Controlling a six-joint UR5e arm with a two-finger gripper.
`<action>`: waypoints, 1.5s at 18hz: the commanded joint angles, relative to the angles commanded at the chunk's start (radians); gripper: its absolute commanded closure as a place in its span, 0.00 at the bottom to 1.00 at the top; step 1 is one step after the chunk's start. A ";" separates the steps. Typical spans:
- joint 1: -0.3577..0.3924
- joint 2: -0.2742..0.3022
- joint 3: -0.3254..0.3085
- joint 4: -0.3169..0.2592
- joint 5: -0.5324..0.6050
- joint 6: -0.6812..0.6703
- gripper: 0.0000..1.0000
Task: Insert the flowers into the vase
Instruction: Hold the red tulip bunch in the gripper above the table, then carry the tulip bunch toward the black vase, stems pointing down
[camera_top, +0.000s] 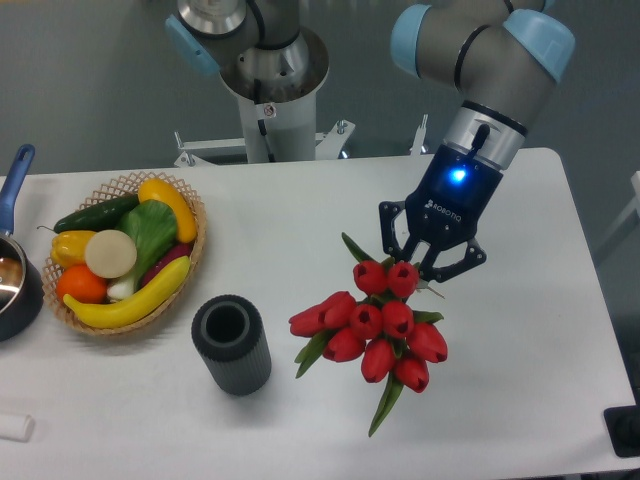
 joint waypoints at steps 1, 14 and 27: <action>0.000 0.000 -0.008 0.002 0.000 0.002 0.78; -0.015 -0.012 -0.005 0.089 0.000 -0.002 0.78; -0.051 -0.041 -0.043 0.158 -0.328 0.009 0.78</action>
